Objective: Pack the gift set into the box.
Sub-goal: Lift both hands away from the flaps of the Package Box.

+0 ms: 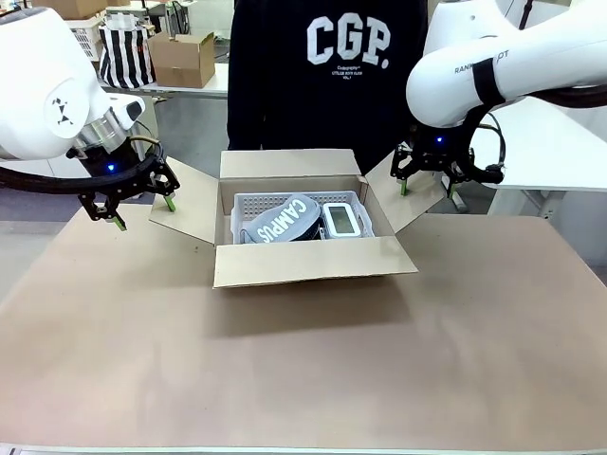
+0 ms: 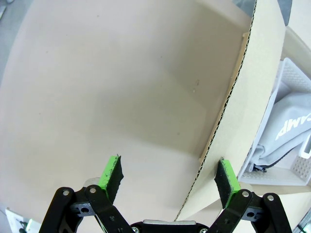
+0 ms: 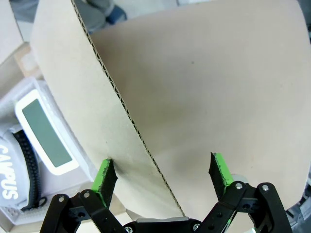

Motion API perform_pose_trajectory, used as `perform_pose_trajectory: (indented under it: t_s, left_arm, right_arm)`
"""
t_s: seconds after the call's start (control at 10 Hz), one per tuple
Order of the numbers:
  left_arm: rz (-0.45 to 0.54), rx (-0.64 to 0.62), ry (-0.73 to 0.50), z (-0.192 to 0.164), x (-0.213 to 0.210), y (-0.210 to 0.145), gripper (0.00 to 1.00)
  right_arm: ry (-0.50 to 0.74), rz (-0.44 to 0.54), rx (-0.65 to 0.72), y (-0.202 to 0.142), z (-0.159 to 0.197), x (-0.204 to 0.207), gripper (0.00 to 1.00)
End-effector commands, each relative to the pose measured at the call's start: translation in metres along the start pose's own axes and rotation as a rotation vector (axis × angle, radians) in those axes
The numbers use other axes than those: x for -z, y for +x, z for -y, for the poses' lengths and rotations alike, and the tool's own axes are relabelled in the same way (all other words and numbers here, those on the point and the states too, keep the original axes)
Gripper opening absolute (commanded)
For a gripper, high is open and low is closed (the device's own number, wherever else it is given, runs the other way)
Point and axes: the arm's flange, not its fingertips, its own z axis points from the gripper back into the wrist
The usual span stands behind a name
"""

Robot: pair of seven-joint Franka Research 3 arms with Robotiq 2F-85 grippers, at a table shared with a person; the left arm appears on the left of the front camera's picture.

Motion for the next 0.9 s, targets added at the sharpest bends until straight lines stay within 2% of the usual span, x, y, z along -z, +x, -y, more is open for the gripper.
perform_pose_trajectory:
  t_s: [0.0, 0.8]
  left_arm:
    - [0.008, -0.009, 0.021, 0.0006, -0.0026, -0.0018, 1.0]
    - [0.008, -0.009, 0.021, 0.0006, -0.0026, -0.0018, 1.0]
  right_arm:
    - [-0.025, 0.015, 0.0, 0.001, 0.0002, -0.003, 1.0]
    - [-0.025, 0.015, 0.0, 0.001, 0.0002, -0.003, 1.0]
